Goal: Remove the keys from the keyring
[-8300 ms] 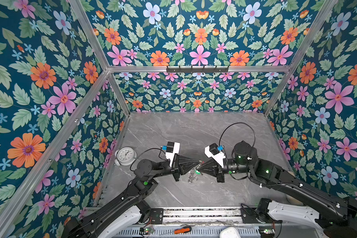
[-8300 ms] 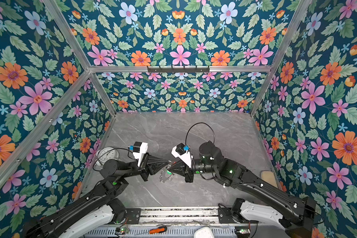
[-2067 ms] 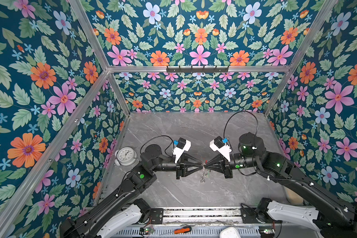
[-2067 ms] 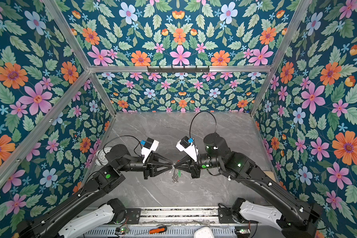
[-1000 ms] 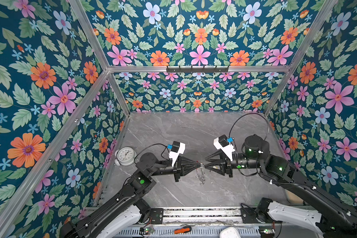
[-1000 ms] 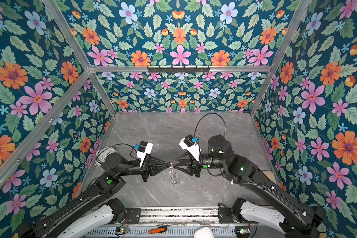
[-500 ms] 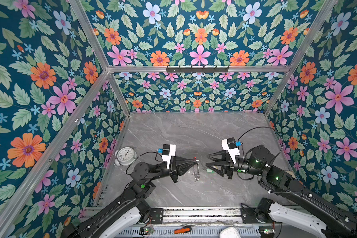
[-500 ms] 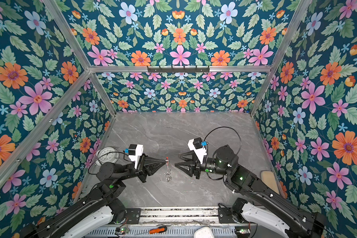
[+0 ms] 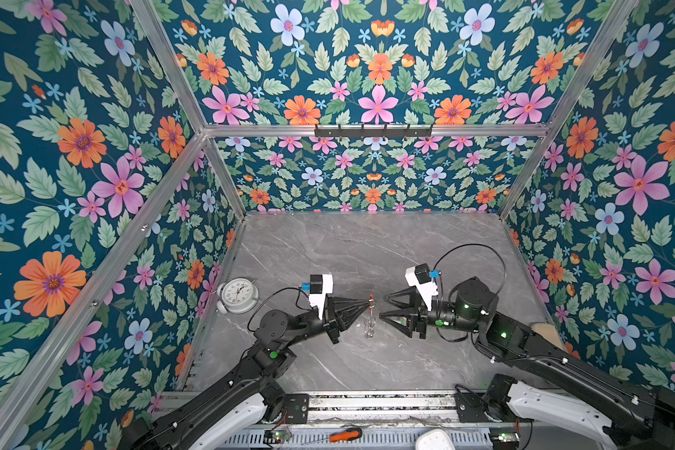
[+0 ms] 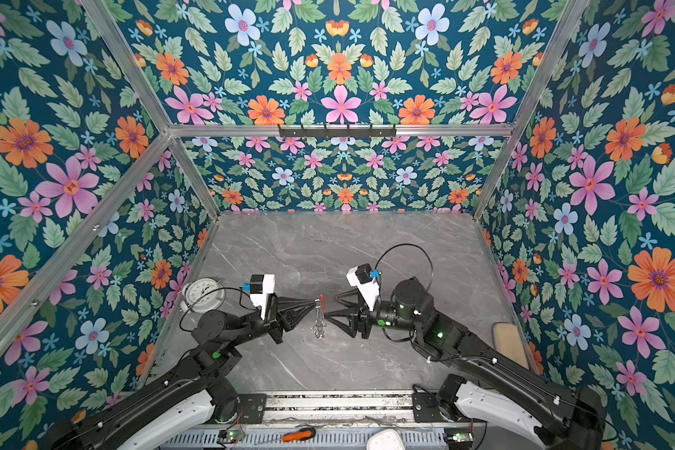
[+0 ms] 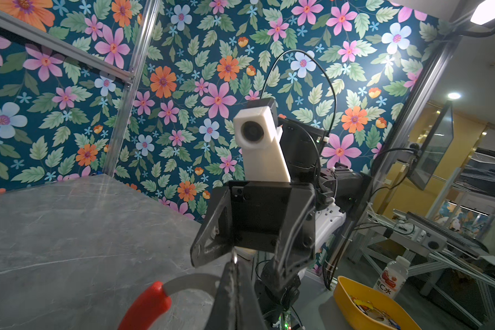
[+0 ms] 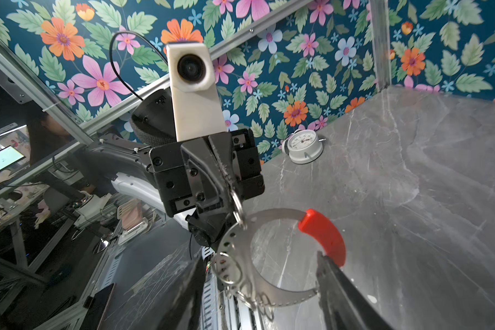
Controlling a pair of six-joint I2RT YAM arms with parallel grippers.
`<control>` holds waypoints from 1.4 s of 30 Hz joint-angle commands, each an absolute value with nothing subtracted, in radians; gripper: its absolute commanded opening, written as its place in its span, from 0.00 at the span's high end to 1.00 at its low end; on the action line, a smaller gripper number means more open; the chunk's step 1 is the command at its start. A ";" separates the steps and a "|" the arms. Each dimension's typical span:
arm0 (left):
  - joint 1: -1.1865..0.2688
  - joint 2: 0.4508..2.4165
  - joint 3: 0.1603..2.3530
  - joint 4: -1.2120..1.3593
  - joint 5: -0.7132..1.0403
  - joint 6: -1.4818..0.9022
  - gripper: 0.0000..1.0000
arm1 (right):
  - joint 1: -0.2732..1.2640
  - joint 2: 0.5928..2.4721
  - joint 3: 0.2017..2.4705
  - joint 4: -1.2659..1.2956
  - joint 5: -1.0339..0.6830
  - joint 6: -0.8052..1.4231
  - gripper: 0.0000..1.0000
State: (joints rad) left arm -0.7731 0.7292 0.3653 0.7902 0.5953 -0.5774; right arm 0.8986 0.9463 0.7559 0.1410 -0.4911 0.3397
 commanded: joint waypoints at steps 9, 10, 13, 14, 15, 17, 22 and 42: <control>-0.773 0.757 0.315 0.872 0.421 -0.615 1.00 | 0.963 1.132 0.831 0.156 -0.261 0.299 0.41; -0.772 0.756 0.313 0.868 0.412 -0.617 1.00 | 0.963 1.146 0.840 0.146 -0.248 0.294 0.46; -0.773 0.759 0.307 0.858 0.394 -0.621 1.00 | 0.963 1.178 0.852 0.140 -0.230 0.285 0.62; -0.772 0.759 0.305 0.862 0.389 -0.625 1.00 | 0.963 1.190 0.857 0.138 -0.227 0.283 0.70; -0.772 0.759 0.304 0.860 0.384 -0.627 1.00 | 0.962 1.198 0.858 0.139 -0.224 0.284 0.75; -0.772 0.754 0.302 0.853 0.369 -0.630 1.00 | 0.963 1.212 0.863 0.139 -0.221 0.282 0.84; -0.773 0.723 0.313 0.797 0.314 -0.634 0.54 | 0.954 1.248 0.887 0.123 -0.254 0.283 1.00; -0.773 0.532 0.388 0.607 0.194 -0.495 0.00 | 0.811 1.762 1.106 -0.171 -0.645 0.306 0.99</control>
State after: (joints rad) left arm -0.7727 0.5365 0.3870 0.5968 0.1997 -0.5056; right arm 0.8165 1.7454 1.0950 -0.1303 -0.6724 0.3256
